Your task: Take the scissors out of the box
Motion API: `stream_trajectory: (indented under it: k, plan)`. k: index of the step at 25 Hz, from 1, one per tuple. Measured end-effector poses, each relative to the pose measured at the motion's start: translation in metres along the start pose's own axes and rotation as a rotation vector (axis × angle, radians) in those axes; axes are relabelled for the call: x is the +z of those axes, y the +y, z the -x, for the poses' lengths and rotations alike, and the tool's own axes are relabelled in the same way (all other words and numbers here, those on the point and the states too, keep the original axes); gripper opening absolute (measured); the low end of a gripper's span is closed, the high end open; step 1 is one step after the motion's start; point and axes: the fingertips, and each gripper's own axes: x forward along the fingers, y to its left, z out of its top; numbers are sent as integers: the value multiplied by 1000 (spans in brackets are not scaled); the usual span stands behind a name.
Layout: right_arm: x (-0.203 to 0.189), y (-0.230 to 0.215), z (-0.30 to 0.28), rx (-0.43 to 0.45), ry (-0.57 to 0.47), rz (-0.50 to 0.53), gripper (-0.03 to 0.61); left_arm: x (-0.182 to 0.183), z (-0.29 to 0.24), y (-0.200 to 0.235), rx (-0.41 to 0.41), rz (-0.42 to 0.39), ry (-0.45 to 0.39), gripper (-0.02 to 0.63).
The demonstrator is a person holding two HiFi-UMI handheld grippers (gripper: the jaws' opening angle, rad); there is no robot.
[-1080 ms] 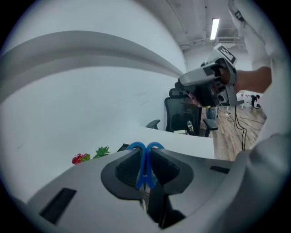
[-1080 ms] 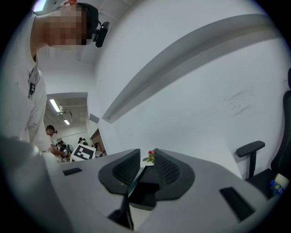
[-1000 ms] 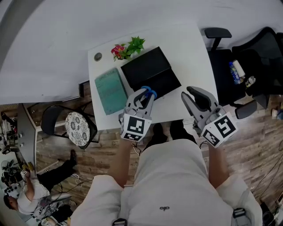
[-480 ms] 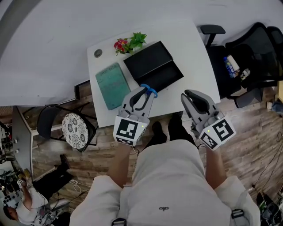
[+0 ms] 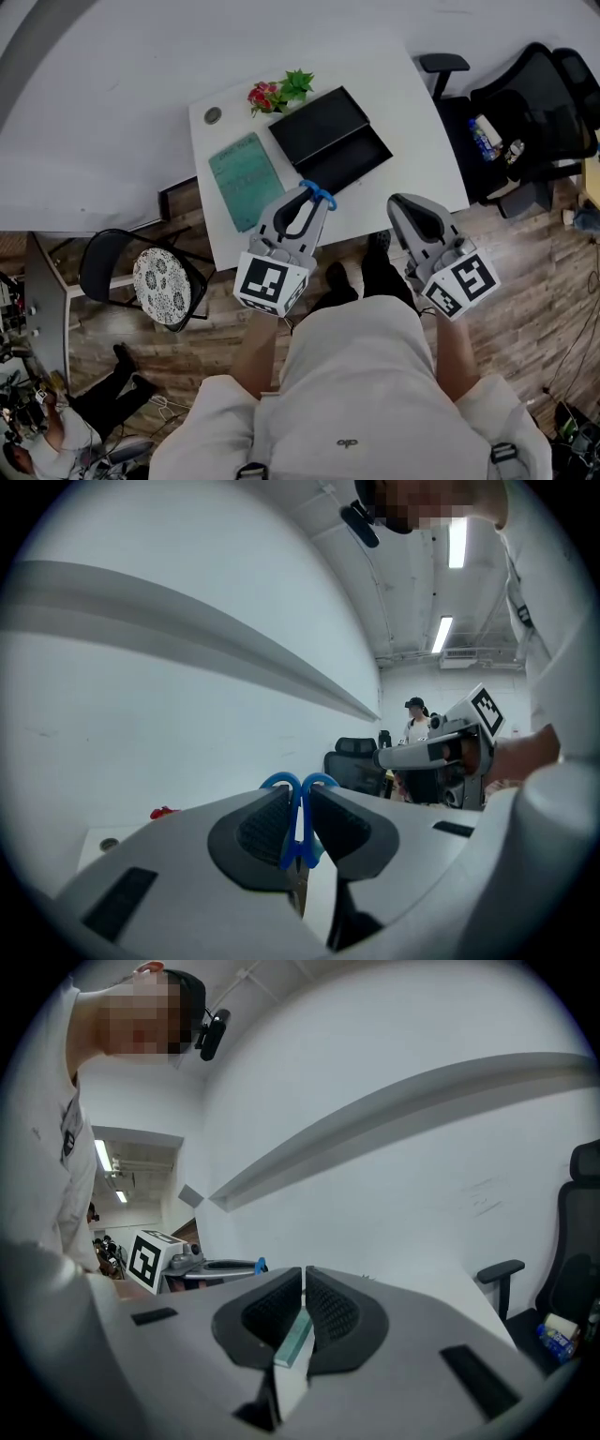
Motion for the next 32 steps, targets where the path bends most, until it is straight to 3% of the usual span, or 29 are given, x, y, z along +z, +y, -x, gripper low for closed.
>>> stream_trajectory:
  k: [12, 32]
  plan:
    - [2, 26, -3, 7, -4, 50, 6, 15, 31, 1, -1, 34, -75, 80]
    - [6, 26, -4, 19, 18, 97, 5, 22, 32, 1, 13, 50, -104, 80]
